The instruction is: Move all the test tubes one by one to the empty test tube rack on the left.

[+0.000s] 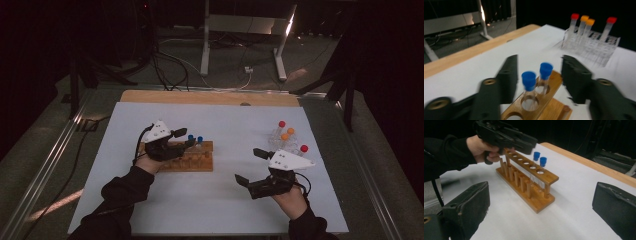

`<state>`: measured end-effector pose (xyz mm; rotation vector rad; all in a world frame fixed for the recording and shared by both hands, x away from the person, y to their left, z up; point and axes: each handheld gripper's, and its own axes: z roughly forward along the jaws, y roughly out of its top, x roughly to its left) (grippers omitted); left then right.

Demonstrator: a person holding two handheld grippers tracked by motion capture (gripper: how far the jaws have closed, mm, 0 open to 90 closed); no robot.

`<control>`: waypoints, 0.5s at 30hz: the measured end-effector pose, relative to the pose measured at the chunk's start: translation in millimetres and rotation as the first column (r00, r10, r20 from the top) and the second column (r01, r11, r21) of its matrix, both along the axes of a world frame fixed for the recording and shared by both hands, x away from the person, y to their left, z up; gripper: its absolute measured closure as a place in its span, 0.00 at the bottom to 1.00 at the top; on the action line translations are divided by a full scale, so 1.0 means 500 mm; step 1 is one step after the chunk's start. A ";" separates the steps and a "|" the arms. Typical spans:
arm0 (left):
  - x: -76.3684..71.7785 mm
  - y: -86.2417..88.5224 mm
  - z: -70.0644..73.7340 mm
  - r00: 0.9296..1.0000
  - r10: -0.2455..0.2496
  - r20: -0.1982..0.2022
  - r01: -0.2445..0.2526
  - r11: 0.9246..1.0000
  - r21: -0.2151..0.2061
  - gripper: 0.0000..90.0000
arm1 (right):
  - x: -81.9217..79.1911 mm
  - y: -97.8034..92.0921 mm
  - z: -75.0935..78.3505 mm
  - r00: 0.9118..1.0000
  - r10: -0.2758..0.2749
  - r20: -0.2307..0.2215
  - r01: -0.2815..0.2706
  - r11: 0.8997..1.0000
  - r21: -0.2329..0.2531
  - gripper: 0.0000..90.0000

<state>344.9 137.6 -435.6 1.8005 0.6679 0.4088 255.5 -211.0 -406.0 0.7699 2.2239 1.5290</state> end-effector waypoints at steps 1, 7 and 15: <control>-0.004 0.004 0.007 1.000 -0.006 0.011 0.006 1.000 -0.008 0.44 | 0.001 -0.003 0.003 1.000 0.002 0.001 -0.002 1.000 0.008 0.01; -0.033 0.018 0.043 0.999 -0.038 0.005 0.038 0.999 -0.038 0.20 | 0.002 -0.032 0.027 0.998 -0.011 0.059 0.009 0.999 0.033 0.01; -0.068 0.033 0.052 0.995 -0.100 0.004 0.100 0.992 -0.075 0.02 | 0.009 -0.101 0.061 0.991 -0.104 0.090 0.100 0.994 0.052 0.01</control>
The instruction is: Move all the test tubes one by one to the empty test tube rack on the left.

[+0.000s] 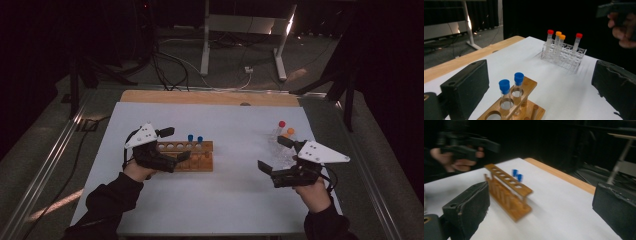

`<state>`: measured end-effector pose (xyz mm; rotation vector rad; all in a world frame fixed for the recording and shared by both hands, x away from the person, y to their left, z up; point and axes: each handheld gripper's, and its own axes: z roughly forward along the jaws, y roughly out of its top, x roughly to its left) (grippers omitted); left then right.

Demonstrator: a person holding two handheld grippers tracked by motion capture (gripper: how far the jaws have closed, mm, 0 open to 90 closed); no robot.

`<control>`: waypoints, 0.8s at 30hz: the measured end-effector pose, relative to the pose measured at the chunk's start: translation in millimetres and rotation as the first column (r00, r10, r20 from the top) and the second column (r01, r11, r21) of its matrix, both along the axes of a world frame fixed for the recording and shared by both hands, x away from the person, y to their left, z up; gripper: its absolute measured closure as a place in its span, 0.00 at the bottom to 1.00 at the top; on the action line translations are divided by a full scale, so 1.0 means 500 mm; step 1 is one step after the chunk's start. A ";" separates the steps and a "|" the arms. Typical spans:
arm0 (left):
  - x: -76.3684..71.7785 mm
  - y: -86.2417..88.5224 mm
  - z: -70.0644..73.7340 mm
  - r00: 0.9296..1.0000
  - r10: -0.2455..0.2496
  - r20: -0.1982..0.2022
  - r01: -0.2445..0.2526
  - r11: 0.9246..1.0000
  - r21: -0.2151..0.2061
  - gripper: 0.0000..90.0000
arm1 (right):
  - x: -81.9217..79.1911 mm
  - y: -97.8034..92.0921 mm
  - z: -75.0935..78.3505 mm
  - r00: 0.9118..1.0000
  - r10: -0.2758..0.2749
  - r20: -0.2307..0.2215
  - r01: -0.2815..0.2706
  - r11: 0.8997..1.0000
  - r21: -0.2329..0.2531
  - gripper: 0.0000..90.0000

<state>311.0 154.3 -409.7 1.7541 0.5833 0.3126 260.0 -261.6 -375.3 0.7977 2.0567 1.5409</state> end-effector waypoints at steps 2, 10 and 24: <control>-0.010 0.002 -0.001 1.000 -0.005 0.009 0.005 1.000 0.002 0.01 | 0.004 -0.024 0.005 0.999 -0.041 -0.007 0.041 0.999 -0.017 0.01; -0.049 0.007 -0.015 0.999 -0.041 0.016 0.041 0.999 0.010 0.01 | 0.035 -0.134 -0.018 0.972 -0.228 -0.056 0.226 0.973 -0.035 0.01; -0.069 0.020 -0.038 0.998 -0.055 0.014 0.055 0.998 -0.001 0.01 | 0.071 -0.239 -0.114 0.912 -0.384 -0.143 0.375 0.923 -0.084 0.17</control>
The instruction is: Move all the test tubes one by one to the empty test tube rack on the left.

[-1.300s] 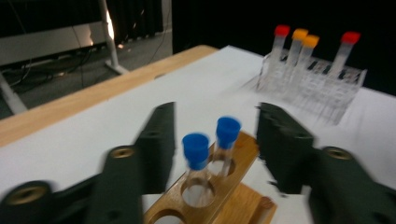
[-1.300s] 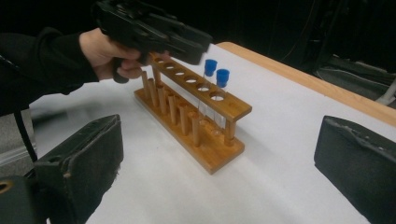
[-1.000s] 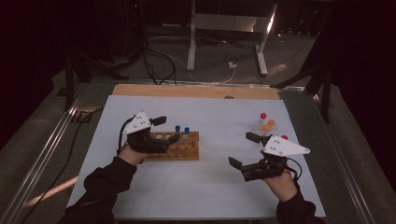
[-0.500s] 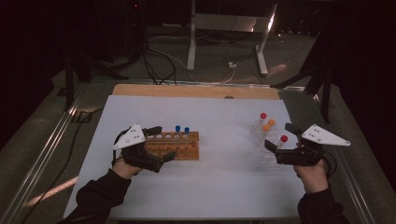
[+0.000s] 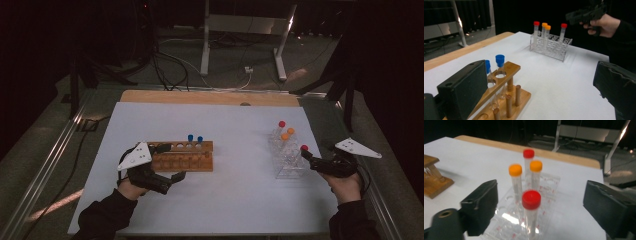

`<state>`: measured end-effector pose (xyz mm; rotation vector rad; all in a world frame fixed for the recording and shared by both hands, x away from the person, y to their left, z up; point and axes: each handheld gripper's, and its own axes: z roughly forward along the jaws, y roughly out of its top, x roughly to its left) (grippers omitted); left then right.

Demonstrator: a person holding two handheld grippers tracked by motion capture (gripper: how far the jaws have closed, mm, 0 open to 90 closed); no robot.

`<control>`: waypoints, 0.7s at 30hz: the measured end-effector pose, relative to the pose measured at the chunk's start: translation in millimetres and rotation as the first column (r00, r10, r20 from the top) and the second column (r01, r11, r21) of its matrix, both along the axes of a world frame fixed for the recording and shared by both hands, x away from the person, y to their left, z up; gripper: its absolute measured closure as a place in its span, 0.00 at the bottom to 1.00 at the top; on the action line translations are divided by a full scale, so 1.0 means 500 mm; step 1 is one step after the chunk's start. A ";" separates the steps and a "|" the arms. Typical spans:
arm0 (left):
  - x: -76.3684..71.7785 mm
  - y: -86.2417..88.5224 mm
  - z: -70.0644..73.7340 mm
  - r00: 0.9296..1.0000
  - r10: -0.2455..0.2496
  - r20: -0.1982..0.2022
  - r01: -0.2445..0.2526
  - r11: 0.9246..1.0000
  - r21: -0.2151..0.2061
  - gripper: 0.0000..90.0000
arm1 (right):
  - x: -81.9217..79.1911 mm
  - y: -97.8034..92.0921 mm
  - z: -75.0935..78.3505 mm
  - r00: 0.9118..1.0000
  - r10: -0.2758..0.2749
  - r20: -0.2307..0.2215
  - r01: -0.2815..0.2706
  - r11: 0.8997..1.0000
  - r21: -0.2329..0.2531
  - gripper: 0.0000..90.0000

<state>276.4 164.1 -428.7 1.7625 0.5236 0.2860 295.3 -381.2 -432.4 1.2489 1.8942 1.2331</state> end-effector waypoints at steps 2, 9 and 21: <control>0.000 0.000 -0.001 1.000 -0.002 0.003 0.002 1.000 0.001 0.01 | 0.003 0.000 -0.015 1.000 0.004 -0.020 -0.004 1.000 -0.007 0.21; 0.000 0.003 -0.002 1.000 0.004 0.008 -0.004 1.000 0.000 0.01 | 0.013 0.006 -0.054 0.997 0.037 -0.074 -0.041 0.997 -0.058 0.52; 0.005 0.007 -0.006 1.000 0.011 0.000 -0.011 1.000 0.002 0.01 | 0.014 0.008 -0.058 0.993 0.080 -0.083 -0.084 0.995 -0.055 0.75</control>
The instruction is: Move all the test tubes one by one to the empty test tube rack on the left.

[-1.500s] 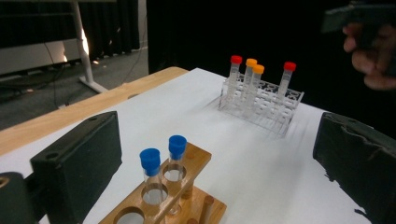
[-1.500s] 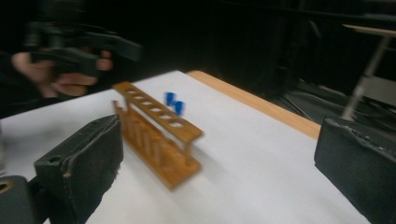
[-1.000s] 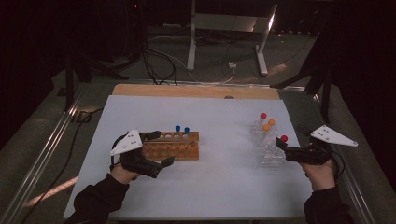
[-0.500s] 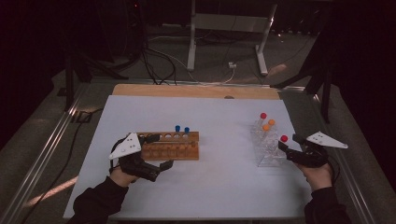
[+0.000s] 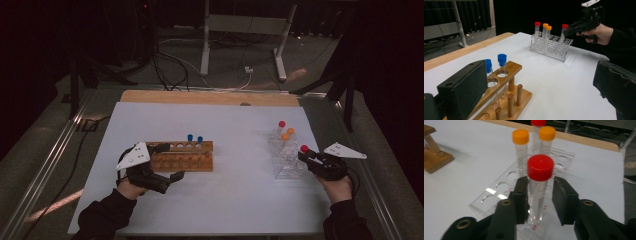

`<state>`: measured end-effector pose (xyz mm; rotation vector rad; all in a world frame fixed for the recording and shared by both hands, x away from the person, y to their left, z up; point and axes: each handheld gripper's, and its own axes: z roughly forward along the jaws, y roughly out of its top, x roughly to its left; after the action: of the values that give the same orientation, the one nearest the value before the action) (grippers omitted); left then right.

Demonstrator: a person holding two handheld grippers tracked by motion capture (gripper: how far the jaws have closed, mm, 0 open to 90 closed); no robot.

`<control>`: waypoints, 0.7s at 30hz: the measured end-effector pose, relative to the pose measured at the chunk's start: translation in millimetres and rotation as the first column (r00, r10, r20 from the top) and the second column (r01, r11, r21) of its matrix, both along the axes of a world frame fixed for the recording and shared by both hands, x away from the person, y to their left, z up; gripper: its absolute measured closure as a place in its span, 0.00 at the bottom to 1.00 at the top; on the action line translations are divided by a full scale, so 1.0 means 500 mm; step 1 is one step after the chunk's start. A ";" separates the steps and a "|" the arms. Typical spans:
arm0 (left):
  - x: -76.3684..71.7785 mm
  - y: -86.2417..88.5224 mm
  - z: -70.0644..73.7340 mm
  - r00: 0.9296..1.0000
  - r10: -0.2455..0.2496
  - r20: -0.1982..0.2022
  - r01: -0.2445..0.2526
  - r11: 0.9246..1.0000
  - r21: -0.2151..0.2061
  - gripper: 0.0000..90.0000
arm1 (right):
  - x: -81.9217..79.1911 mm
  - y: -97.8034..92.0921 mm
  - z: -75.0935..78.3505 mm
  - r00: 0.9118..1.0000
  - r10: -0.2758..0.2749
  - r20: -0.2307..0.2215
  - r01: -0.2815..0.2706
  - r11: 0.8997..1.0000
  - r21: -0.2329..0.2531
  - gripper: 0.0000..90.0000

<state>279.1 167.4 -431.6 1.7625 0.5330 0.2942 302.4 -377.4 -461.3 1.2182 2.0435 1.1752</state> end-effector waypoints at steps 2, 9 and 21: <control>0.000 0.001 0.000 1.000 -0.002 -0.002 0.002 1.000 -0.005 0.01 | 0.000 0.004 0.001 1.000 0.010 0.002 -0.010 1.000 -0.001 0.81; 0.000 -0.001 -0.001 1.000 -0.004 -0.007 0.004 1.000 -0.002 0.01 | 0.002 0.003 0.005 1.000 0.009 -0.003 -0.009 1.000 0.000 0.83; 0.000 -0.002 -0.001 1.000 -0.024 -0.020 0.024 1.000 0.003 0.01 | -0.009 0.008 0.062 0.999 -0.001 0.051 0.002 1.000 -0.008 0.84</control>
<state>279.2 166.2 -432.1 1.7754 0.5256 0.2607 298.1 -373.2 -430.1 1.1737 2.0074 1.1843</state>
